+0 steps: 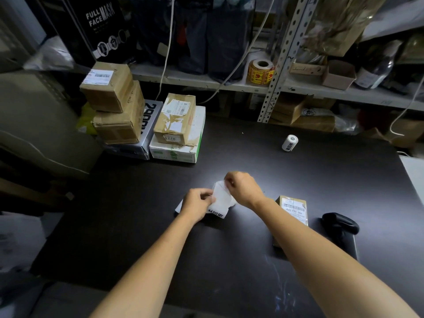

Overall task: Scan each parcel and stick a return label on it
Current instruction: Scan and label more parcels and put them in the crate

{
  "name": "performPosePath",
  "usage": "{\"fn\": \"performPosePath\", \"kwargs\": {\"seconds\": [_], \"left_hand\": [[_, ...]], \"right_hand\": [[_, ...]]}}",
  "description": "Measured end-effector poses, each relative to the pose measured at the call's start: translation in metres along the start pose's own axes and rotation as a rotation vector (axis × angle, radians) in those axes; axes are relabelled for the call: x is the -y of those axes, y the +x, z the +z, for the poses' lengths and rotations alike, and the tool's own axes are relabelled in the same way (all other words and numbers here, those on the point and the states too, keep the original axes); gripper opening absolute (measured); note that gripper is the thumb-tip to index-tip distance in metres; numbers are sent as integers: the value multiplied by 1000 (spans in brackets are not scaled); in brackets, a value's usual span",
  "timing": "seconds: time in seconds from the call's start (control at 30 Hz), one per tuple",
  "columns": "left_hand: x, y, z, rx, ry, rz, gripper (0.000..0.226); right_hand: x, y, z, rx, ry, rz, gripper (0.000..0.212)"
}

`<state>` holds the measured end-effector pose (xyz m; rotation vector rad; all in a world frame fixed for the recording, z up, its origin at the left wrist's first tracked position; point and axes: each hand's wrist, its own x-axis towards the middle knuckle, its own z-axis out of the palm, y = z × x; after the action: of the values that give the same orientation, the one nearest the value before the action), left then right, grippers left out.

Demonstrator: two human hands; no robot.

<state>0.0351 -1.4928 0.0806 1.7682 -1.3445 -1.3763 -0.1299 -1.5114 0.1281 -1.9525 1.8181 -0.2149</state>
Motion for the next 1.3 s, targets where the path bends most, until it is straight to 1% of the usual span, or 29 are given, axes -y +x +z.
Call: {"fn": "performPosePath", "kwargs": {"seconds": [0.13,0.2,0.23,0.27,0.37,0.4,0.43,0.5,0.57,0.6,0.63,0.67,0.7,0.73,0.8,0.87,0.9,1.0,1.1,1.2,1.3], "left_hand": [[4,1,-6,-48,54,7,20],[1,1,-5,-42,62,12,19],[-2,1,-5,-40,67,8,22],[-5,1,-4,-42,78,5,30],[-19,2,1,-62,139,3,73],[-23,2,4,-65,190,8,81],[-27,0,7,-68,261,18,84],[-30,-6,16,-80,401,52,83],[-32,-13,27,-100,474,102,77],[-34,-16,34,-109,476,139,71],[-35,-18,42,-112,466,186,65],[-36,-21,51,-98,452,234,58],[-37,-24,61,-57,429,266,51],[-39,-28,72,10,395,271,45],[-39,-37,97,168,311,214,37],[-38,-46,122,280,220,120,35],[-37,-48,134,310,174,75,36],[-34,-50,159,364,99,-23,44],[-29,-49,174,402,55,-66,50],[-27,-50,182,394,43,-86,53],[-25,-50,183,380,25,-97,53]], "right_hand": [[-20,-5,-17,-181,285,181,27],[-31,-10,-30,-236,339,218,22],[-35,-13,-36,-239,330,228,18],[-40,-16,-42,-236,318,245,16],[-55,-34,-53,-222,340,314,16],[-62,-42,-56,-223,352,336,17],[-68,-50,-58,-224,364,359,18],[-83,-66,-60,-233,404,404,19],[-98,-82,-61,-229,453,446,20],[-105,-91,-61,-223,478,468,25],[-112,-99,-61,-214,514,494,36],[-119,-107,-60,-209,566,517,47],[-125,-116,-60,-204,610,536,52],[-131,-125,-59,-201,626,552,51],[-142,-140,-57,-183,617,571,31],[-151,-152,-52,-138,625,557,14],[-155,-156,-49,-118,625,543,12],[-165,-163,-40,-125,693,533,9],[-172,-165,-33,-100,693,550,8],[-179,-164,-24,-56,707,570,10],[-184,-159,-18,-48,714,578,8]]}}
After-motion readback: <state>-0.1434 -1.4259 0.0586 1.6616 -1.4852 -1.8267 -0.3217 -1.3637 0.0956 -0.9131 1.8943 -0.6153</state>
